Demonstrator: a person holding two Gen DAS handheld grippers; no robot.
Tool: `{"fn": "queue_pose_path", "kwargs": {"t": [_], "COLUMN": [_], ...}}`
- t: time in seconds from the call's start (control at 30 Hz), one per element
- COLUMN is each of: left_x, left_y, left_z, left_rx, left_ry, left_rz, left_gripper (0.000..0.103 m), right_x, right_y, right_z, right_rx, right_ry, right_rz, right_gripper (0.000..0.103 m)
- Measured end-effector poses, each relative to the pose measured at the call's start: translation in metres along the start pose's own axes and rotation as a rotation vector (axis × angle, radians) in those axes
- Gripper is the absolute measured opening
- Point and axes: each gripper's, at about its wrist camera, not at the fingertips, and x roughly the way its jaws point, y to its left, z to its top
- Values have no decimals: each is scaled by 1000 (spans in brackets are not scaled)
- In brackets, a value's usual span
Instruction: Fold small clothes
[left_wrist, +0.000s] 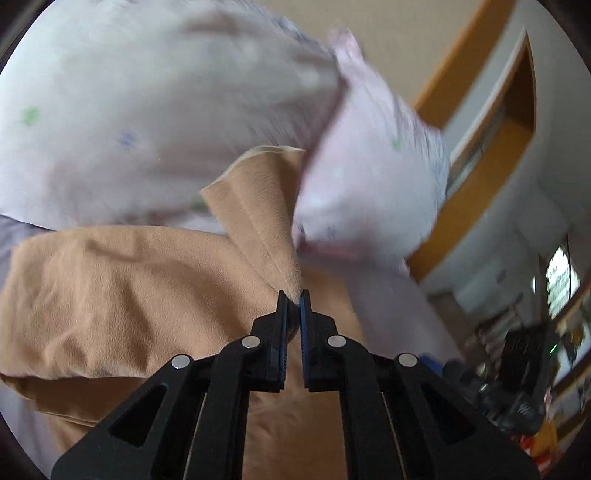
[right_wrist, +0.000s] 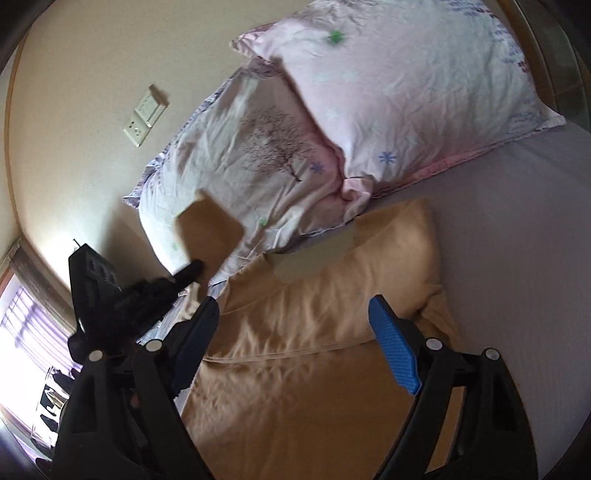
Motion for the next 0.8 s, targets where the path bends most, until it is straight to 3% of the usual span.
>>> {"fn": "queue_pose_path", "kwargs": {"t": [0.07,0.13,0.2,0.27,0.33,0.37,0.4,0.5,0.6,0.67,0.73,0.8], "left_x": [62,79,64,33,0,-19,-29,-41,-36,-32,-35,-39], "left_y": [-32,-43,-47,-42,-29,-16,-7,32,62,78,81,79], "left_z": [-30,-54,-64,-58,-48,-43,-38,-25,-22,-29,-42,-54], "left_rx": [112,149,182,187,192,197,204,178,143,112,106,132], "left_ry": [204,293,287,231,138,66,21,-23,4,45,74,87], "left_rz": [27,32,3,-23,4,73,135,343,430,441,431,429], "left_gripper": [5,5,5,12,35,56,63,63,63,63,63,63], "right_x": [5,10,16,26,39,48,56,76,99,117,125,115], "right_y": [-17,-29,-38,-43,-46,-47,-48,-48,-44,-44,-46,-44], "right_z": [2,4,8,14,19,22,25,36,50,48,32,23], "right_rx": [44,78,94,82,65,55,40,-13,-106,-178,-233,-290], "right_ry": [23,51,80,108,140,153,160,159,152,226,340,317], "right_rz": [-28,-36,-35,-72,-110,-129,-156,-241,-291,-369,-430,-456], "right_gripper": [83,83,74,63,51,47,43,37,37,33,22,21]}}
